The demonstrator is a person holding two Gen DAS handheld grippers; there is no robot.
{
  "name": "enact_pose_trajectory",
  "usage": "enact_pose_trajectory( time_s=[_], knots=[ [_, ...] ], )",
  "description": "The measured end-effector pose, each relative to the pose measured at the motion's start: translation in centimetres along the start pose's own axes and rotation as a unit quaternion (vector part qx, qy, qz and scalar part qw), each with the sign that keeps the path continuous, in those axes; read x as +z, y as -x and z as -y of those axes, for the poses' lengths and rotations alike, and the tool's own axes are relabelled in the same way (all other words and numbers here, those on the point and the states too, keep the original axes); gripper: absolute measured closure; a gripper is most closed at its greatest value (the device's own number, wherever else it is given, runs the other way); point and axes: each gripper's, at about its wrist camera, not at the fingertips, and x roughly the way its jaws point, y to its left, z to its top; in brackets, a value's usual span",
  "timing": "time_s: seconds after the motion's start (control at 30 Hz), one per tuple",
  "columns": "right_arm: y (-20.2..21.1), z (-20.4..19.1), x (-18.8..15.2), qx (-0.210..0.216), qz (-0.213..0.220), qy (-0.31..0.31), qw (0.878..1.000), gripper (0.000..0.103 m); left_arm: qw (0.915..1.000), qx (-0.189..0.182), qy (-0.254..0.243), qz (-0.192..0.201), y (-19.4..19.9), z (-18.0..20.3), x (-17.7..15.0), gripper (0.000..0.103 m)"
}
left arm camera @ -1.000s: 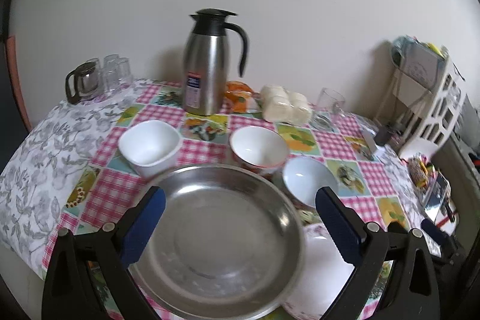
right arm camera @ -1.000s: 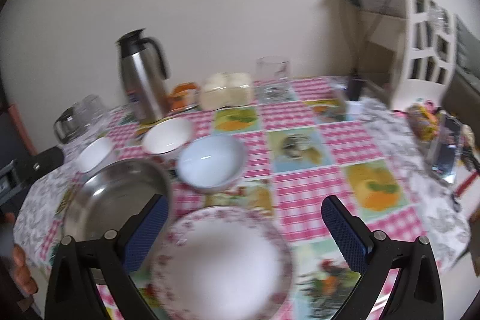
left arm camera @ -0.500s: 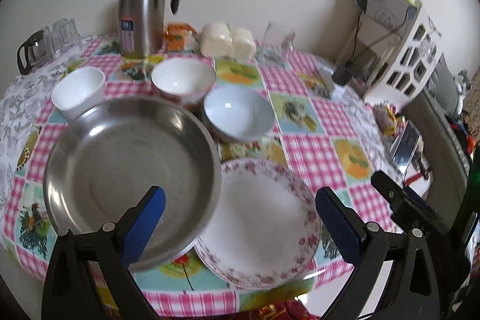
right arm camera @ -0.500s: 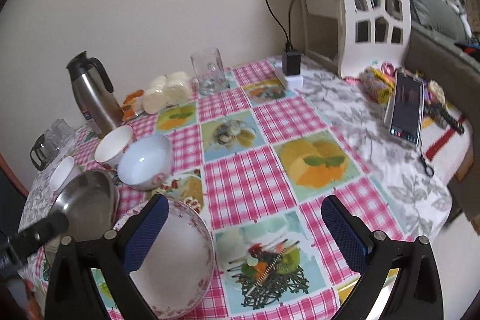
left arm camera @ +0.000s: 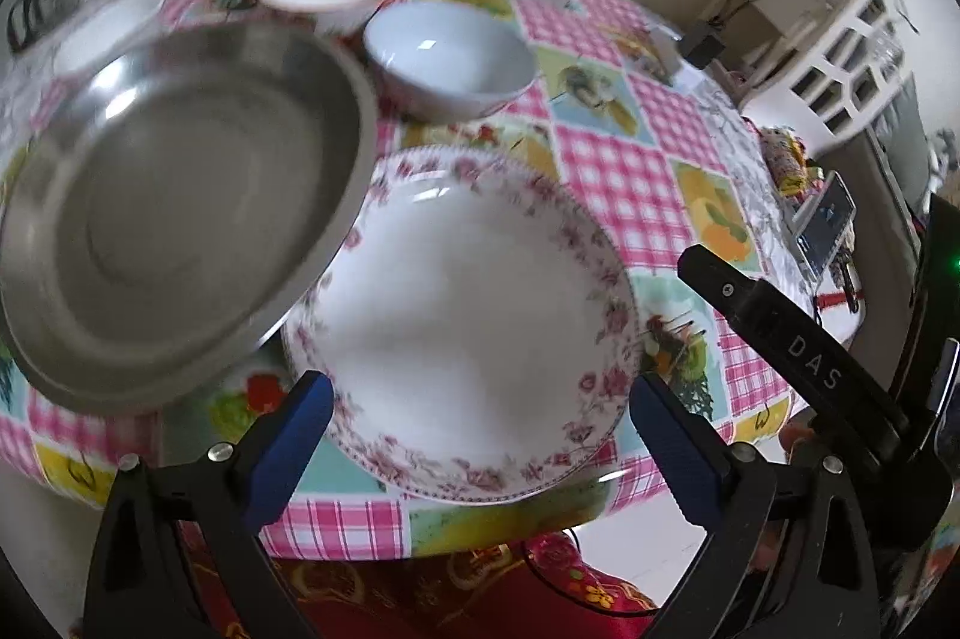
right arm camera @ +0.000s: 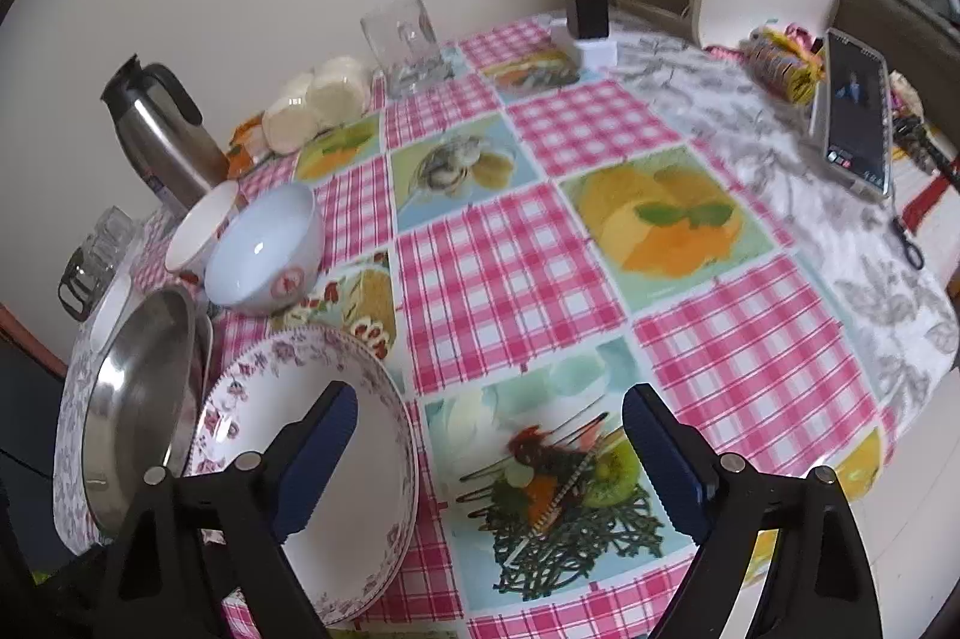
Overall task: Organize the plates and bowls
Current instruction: 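Move both tools to the rim of the floral-rimmed white plate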
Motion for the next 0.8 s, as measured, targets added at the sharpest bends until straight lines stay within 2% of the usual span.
enact_pose_trajectory(
  time_s=[0.07,0.43,0.63,0.73,0.8],
  knots=[
    [-0.6,-0.1,-0.1,0.007,-0.011,-0.001,1.0,0.017,0.9998,0.001,0.018,-0.006,-0.4,-0.6,-0.2,0.006],
    [-2.8,-1.8,-1.0,0.029,-0.045,0.016,0.998,0.019,0.9963,0.03,0.081,-0.007,-0.6,-3.6,-0.6,0.007],
    [-3.6,-2.5,-1.3,0.033,-0.055,0.022,0.998,0.029,0.9943,0.044,0.096,-0.015,-1.6,-4.6,-0.5,0.007],
    [-4.1,-2.7,-1.4,0.036,-0.061,0.02,0.997,0.034,0.9928,0.047,0.108,-0.018,-2.0,-5.3,-0.4,0.024],
    [-4.5,-2.7,-1.6,0.044,-0.066,0.017,0.997,0.04,0.9915,0.049,0.118,-0.023,-2.4,-6.0,-0.4,0.025]
  ],
)
